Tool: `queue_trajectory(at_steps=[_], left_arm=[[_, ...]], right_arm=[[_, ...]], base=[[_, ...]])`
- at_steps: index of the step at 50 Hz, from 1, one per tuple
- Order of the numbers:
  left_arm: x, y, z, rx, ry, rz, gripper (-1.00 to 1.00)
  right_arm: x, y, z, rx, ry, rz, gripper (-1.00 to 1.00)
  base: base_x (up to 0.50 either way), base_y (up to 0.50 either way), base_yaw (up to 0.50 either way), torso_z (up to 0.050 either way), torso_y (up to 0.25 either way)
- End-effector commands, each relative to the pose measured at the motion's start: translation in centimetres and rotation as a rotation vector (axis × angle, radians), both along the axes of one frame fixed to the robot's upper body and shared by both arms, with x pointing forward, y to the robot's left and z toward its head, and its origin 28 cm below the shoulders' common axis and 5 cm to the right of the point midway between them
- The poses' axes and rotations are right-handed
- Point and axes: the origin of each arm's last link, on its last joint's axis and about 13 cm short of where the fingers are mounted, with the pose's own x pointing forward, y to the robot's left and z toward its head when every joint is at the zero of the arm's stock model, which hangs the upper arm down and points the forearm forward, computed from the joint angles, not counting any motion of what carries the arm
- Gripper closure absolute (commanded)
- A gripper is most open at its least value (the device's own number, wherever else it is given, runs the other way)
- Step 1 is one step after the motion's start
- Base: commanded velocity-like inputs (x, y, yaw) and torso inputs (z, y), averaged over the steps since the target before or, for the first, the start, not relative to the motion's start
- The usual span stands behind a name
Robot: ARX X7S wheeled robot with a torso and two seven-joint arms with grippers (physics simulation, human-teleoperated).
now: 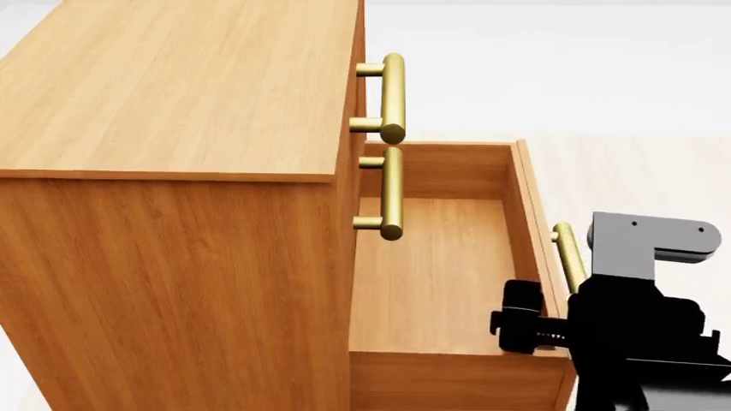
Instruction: Put the bowl in the bottom drawer of the cabinet and close it.
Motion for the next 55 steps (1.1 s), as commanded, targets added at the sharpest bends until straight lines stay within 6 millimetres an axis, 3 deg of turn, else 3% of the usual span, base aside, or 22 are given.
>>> queue_trajectory(at_steps=[1, 45, 55], left_arm=[[0.0, 0.0, 0.0, -0.002, 0.001, 0.001, -1.00], [-0.1, 0.0, 0.0, -0.003, -0.001, 0.009, -1.00], [0.0, 0.0, -0.2, -0.003, -0.001, 0.010, -1.00]], right_arm=[[0.0, -1.2, -0.5, -0.057, 0.014, -0.062, -1.00], [0.0, -3.1, -1.4, -0.071, 0.025, -0.149, -1.00], [-0.6, -2.6, 0.8, -0.054, -0.177, -0.081, -1.00]], base=[[0.00, 0.00, 0.00, 0.000, 0.000], [0.00, 0.00, 0.00, 0.000, 0.000], [0.00, 0.00, 0.00, 0.000, 0.000]])
